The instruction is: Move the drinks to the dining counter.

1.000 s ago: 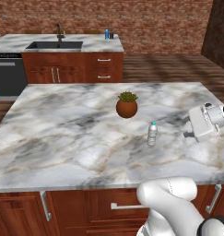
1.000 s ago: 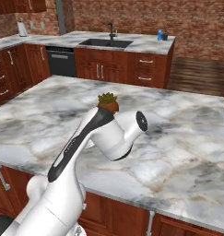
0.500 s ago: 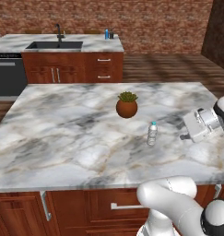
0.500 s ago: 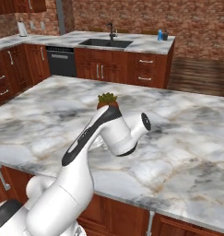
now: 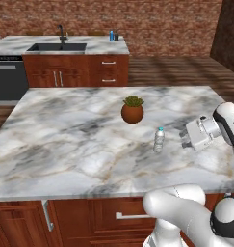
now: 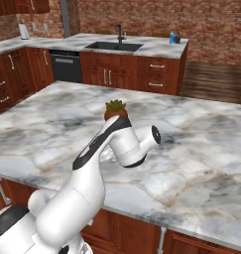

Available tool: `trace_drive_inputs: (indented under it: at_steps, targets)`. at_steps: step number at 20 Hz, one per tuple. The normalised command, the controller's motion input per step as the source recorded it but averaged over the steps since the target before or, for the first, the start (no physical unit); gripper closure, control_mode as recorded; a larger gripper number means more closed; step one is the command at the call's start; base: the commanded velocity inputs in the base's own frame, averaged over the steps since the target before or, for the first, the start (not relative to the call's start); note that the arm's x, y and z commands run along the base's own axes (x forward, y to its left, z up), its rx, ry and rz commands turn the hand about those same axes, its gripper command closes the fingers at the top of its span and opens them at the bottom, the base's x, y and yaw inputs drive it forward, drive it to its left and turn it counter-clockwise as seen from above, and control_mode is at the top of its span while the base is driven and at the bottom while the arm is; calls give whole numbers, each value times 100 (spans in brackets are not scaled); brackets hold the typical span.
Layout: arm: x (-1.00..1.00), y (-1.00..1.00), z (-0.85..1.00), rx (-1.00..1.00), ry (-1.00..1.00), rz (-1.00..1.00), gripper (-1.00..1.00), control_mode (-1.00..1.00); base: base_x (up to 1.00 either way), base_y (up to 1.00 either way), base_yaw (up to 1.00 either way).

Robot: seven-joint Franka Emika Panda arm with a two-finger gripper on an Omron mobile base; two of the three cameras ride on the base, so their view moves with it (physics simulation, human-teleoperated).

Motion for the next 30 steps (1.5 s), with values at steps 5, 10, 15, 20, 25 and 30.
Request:
trace_drive_inputs:
  at_steps: [5, 10, 15, 20, 25, 30]
  targets:
    - [39, -2, 0, 0, 0, 0, -100, -100, 0, 0, 0]
    - [41, -6, 0, 0, 0, 0, -100, -100, 0, 0, 0]
    - [35, -9, 0, 0, 0, 0, -100, -100, 0, 0, 0]
    - [22, -4, -7, 0, 0, 0, -100, -100, 0, 0, 0]
    - [3, 0, -17, 0, 0, 0, -100, -100, 0, 0, 0]
    - [12, 0, -16, 0, 0, 0, -100, -100, 0, 0, 0]
